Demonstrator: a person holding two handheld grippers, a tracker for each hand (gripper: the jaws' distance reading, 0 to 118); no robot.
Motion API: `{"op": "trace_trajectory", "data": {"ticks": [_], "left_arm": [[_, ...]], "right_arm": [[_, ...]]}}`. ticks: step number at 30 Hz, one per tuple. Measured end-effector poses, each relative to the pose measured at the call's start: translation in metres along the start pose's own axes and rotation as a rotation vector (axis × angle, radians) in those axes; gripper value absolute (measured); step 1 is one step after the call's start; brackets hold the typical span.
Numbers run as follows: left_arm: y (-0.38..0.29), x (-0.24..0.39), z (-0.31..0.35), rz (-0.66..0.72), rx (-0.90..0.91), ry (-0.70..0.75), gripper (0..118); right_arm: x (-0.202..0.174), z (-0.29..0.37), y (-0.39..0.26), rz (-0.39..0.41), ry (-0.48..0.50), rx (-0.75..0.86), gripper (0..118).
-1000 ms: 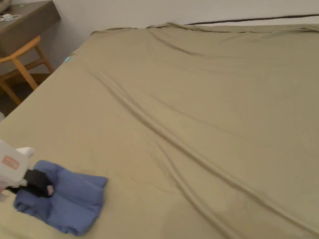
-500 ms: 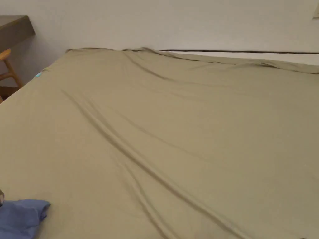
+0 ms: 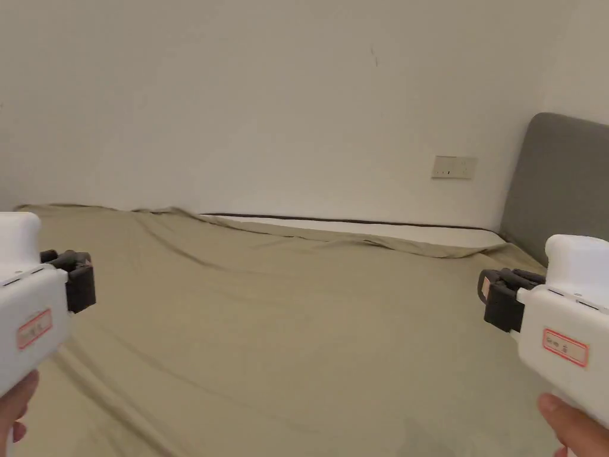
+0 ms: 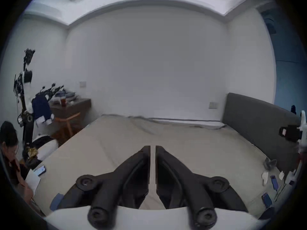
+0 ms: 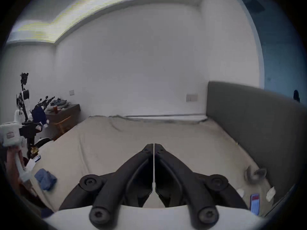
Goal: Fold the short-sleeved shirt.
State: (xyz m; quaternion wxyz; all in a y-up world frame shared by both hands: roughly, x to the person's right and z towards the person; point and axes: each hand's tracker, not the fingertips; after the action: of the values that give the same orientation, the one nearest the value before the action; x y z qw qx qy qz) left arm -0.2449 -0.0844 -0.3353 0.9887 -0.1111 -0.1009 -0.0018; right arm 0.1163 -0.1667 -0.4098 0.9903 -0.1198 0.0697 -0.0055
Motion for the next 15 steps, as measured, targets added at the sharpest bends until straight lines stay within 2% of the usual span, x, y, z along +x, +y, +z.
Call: {"op": "trace_trajectory", "data": {"ticks": [5,15], "left_arm": [[-0.002,0.045,-0.024,-0.006,0.000,-0.062,5],[0.004,0.068,-0.024,-0.008,0.010,-0.072,5]], "right_arm": [[-0.015,-0.011,0.008,0.027,-0.028,0.019,3],[-0.010,-0.007,0.004,0.016,-0.044,0.014,3]]}}
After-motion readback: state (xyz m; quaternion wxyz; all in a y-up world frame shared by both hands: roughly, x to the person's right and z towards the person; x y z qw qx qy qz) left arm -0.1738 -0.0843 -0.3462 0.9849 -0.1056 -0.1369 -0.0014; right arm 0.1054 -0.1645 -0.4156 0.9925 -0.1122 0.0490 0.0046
